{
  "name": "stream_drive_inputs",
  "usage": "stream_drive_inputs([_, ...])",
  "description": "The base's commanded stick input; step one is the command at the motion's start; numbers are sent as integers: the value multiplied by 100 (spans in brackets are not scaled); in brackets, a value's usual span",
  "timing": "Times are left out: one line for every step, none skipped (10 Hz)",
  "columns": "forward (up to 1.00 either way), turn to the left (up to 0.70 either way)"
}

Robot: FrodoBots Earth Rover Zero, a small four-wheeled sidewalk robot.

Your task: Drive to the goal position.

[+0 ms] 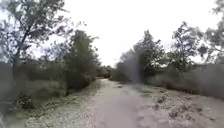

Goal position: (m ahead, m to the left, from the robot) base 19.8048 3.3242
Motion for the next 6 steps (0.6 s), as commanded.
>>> stream_drive_inputs([45,0])
stream_drive_inputs([45,0])
stream_drive_inputs([45,0])
stream_drive_inputs([45,0])
stream_drive_inputs([45,0])
stream_drive_inputs([45,0])
